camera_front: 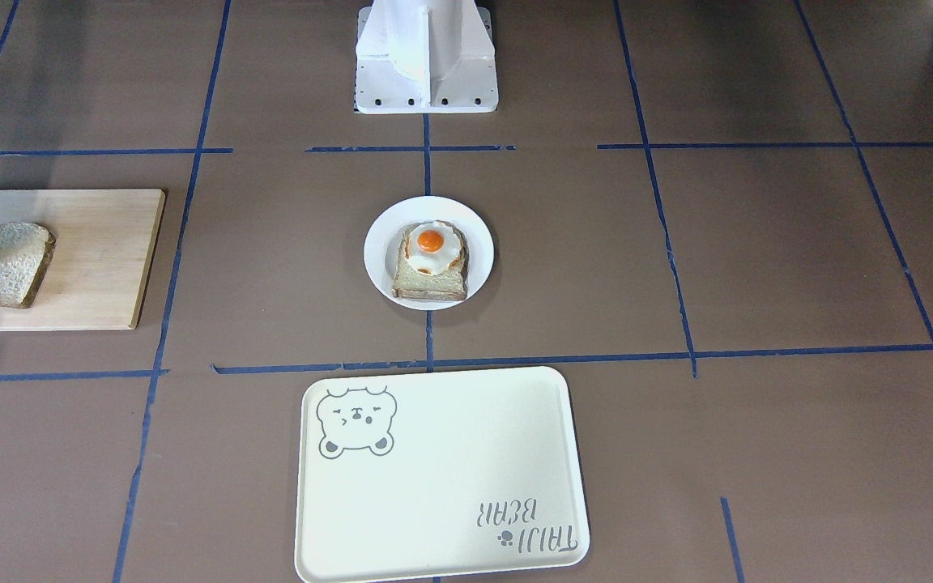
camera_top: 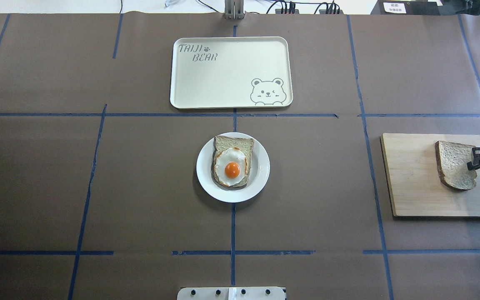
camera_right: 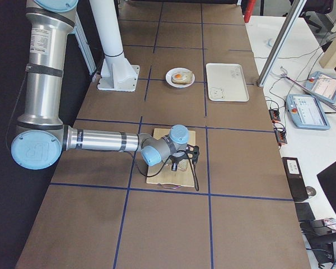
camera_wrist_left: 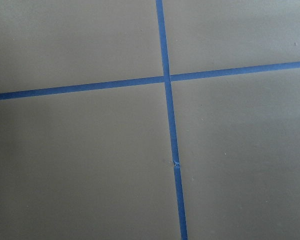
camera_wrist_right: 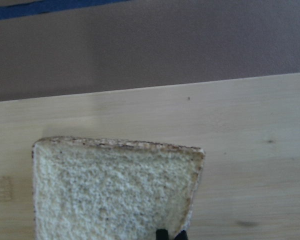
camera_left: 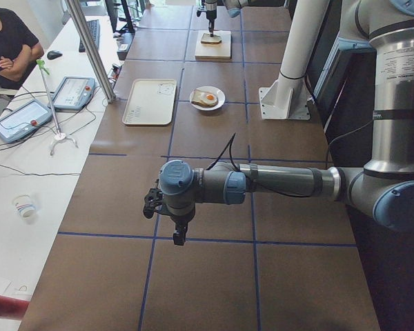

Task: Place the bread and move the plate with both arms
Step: 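Lower the right gripper onto the bread slice on the wooden board and grasp it, then lift the bread slice with the right gripper and carry it over the plate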

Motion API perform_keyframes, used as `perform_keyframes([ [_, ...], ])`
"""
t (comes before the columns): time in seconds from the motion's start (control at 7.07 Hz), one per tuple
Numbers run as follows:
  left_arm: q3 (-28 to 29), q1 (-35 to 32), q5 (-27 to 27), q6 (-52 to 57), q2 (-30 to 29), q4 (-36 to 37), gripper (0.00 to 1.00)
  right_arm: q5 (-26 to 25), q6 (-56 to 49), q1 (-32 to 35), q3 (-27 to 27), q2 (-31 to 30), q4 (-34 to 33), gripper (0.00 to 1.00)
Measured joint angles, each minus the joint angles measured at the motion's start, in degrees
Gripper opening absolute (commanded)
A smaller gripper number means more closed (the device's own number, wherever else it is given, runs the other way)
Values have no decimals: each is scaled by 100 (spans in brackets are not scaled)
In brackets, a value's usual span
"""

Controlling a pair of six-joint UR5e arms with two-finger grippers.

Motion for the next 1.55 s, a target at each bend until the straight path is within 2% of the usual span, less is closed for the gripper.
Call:
perform_keyframes([
  [0.57,2,0,-6,-8,0,0,100,584,351,120,161,-62,710,0],
  [0.99,6,0,0,-9,0,2,100,1670,539,750,210,145,872,0],
  [1.27,9,0,0,-9,0,8,100,2018,830,891,216,541,878,0],
  [1.55,27,0,-6,-23,0,7,100,2168,1445,829,184,1359,877,0],
])
